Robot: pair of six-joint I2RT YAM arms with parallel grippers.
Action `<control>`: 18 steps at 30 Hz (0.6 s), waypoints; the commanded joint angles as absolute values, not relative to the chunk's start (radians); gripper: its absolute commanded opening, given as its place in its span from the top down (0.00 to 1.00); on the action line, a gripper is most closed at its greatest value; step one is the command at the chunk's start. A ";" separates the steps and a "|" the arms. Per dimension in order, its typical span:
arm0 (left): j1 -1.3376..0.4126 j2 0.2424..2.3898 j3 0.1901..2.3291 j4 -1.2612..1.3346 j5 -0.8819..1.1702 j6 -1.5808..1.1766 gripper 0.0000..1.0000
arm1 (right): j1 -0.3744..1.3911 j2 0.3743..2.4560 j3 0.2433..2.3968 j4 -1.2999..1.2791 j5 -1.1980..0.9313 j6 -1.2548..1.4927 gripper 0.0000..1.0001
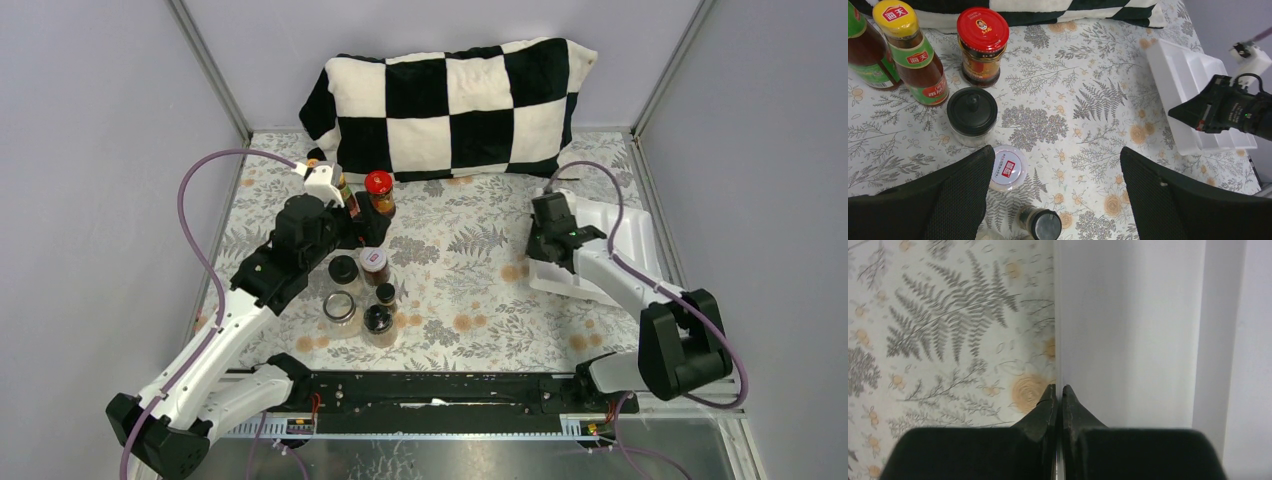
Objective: Organize the condiment bottles
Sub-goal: Move the storage box to the center of the board.
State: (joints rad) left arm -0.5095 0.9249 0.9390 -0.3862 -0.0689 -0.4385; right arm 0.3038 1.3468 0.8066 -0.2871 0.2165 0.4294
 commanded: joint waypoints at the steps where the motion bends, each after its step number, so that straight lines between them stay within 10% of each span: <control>1: -0.503 0.903 0.962 -0.413 -0.072 -0.453 0.01 | 0.395 1.401 0.913 -0.258 0.230 0.346 1.00; 18: -0.503 0.915 0.937 -0.397 -0.075 -0.454 0.01 | 0.713 1.635 0.966 -0.150 0.210 0.252 1.00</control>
